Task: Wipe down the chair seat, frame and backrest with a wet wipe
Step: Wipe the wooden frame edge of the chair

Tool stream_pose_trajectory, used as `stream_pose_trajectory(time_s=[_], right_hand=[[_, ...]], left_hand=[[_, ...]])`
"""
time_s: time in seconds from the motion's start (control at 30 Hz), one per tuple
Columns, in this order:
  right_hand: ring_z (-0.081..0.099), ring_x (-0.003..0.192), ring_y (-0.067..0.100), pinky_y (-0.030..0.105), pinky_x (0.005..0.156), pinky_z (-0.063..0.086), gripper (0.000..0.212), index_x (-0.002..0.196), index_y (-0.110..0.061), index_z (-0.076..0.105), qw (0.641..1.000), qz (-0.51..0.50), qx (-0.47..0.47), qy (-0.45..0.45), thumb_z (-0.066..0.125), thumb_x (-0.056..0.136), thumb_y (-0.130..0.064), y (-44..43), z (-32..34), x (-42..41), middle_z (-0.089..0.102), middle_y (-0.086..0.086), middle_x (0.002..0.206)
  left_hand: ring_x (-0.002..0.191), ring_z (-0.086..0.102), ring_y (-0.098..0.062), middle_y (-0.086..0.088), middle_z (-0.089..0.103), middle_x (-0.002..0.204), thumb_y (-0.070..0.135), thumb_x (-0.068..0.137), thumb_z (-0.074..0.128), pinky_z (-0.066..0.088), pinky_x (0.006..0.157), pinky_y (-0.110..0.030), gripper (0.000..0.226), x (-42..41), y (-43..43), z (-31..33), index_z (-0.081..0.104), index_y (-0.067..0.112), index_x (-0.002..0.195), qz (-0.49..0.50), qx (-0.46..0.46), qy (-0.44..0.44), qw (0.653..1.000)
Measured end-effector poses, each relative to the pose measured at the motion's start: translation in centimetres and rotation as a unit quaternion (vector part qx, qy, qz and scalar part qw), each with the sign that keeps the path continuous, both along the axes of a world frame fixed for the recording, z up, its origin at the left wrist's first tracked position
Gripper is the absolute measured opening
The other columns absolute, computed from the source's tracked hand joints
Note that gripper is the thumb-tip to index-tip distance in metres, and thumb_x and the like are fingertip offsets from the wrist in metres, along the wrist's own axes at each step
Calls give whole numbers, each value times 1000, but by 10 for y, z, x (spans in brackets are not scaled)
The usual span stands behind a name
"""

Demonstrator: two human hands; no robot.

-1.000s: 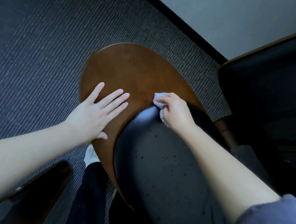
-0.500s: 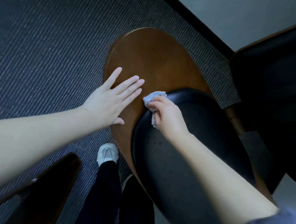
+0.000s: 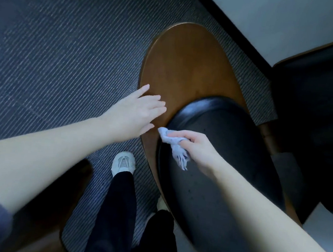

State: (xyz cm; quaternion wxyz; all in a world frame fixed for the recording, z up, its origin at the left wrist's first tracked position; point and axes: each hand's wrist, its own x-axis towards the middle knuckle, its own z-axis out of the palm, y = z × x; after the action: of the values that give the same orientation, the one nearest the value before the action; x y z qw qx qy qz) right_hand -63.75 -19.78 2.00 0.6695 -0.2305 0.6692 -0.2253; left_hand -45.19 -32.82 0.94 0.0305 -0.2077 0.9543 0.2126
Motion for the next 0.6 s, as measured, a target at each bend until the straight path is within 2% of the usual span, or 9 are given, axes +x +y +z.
stream_pose_trajectory(time_s=[0.07,0.13,0.2,0.27,0.33,0.4,0.5,0.57,0.6], right_hand=[[59,78,12,21,67,47,36,112,-5,68,992,-76,27,-99,43,89,8,8,10,-13,67,6,91],[61,78,14,20,64,49,33,117,0,63,978,-118,37,-165,43,91,8,20,17,-21,66,11,94],[63,85,18,22,68,50,33,120,2,61,975,-113,32,-190,44,92,6,31,21,-26,67,13,100],[61,94,18,26,78,47,31,121,0,62,975,-76,17,-210,48,93,0,41,22,-31,67,12,106],[57,94,19,27,78,44,32,122,-3,62,972,-53,12,-230,52,92,-5,48,23,-35,65,12,107],[57,92,20,25,72,45,33,123,-6,63,972,-43,16,-231,53,91,-5,52,24,-37,64,12,106],[64,81,10,20,65,49,30,117,-7,67,990,-1,2,-144,52,92,-1,47,25,-32,70,7,100],[65,78,6,18,63,50,35,110,-13,70,997,54,-59,17,50,87,3,37,19,-28,71,0,96],[66,82,8,22,67,54,40,109,-17,70,987,74,-96,104,47,84,3,30,13,-26,71,-3,98]], left_hand=[[120,57,-21,-2,65,122,31,80,76,25,115,-48,59,3,17,7,57,12,133,15,58,-6,998],[111,58,-12,9,67,115,41,84,71,22,115,-43,54,3,41,15,57,23,133,70,116,-7,991],[94,59,-4,17,68,99,41,87,67,24,112,-40,33,-6,61,20,64,29,117,117,150,20,982],[77,57,-2,17,67,83,37,89,65,29,103,-37,11,-15,71,23,68,28,95,163,158,54,972],[66,53,-6,14,62,74,36,92,61,32,95,-34,16,-19,79,22,65,24,82,170,150,64,972],[63,50,-8,12,58,70,38,94,48,33,89,-34,26,-18,86,18,62,22,77,146,128,43,980],[76,55,-14,9,58,78,35,95,32,33,87,-37,35,-10,91,13,63,22,83,144,80,-12,986],[81,56,-18,8,57,83,33,99,40,37,85,-37,28,-2,91,7,62,20,88,233,74,-12,970],[80,56,-19,6,57,84,33,99,48,39,83,-37,22,3,91,2,60,19,87,298,89,-4,950]])
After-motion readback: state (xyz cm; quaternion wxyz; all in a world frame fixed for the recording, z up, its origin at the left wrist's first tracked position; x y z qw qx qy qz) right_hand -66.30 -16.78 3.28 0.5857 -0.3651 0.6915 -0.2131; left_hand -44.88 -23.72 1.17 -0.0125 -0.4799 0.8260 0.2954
